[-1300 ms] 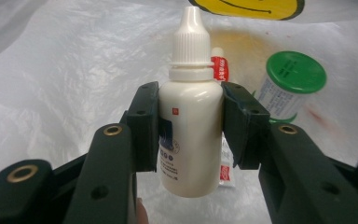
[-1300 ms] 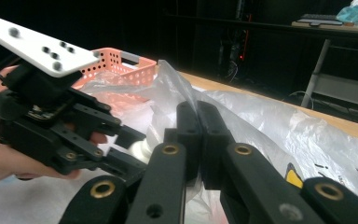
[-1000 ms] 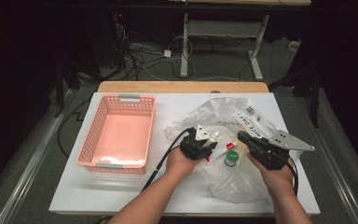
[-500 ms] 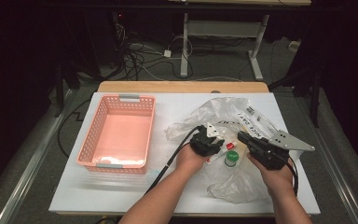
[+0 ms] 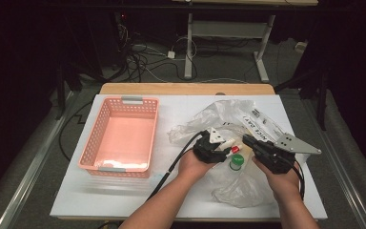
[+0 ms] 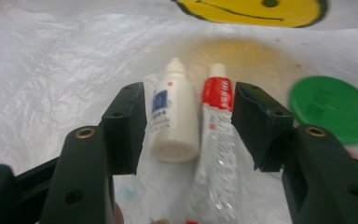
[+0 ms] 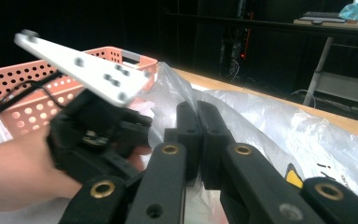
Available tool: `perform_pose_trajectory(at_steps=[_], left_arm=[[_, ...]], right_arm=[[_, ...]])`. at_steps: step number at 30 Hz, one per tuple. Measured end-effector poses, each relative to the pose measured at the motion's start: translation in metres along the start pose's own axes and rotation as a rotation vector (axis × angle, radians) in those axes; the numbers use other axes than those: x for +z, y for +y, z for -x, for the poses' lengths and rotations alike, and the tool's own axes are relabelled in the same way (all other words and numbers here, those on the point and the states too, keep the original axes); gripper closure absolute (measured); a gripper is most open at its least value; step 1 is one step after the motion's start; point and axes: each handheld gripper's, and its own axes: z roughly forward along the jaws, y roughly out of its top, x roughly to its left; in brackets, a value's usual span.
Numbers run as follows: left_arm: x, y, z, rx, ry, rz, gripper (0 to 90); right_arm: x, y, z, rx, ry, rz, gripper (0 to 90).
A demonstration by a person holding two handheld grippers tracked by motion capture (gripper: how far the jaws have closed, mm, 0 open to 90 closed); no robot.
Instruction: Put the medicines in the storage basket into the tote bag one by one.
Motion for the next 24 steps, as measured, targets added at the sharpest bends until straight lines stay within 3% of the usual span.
perform_pose_trajectory(at_steps=[8, 13, 17, 24], left_arm=[[-0.044, -0.027, 0.007, -0.006, -0.022, 0.019, 40.0], [-0.065, -0.047, 0.003, -0.036, -0.017, -0.022, 33.5], [-0.073, -0.061, 0.000, -0.078, -0.038, -0.073, 25.2], [-0.068, -0.071, 0.001, -0.067, -0.014, -0.143, 10.6]], right_arm=[[0.000, 0.000, -0.001, 0.002, -0.004, -0.004, 89.3], [0.001, 0.000, -0.002, -0.003, -0.004, -0.008, 89.3], [0.001, -0.001, -0.003, -0.002, -0.005, -0.012, 89.3], [0.001, -0.002, -0.003, -0.008, -0.004, -0.017, 89.2]])
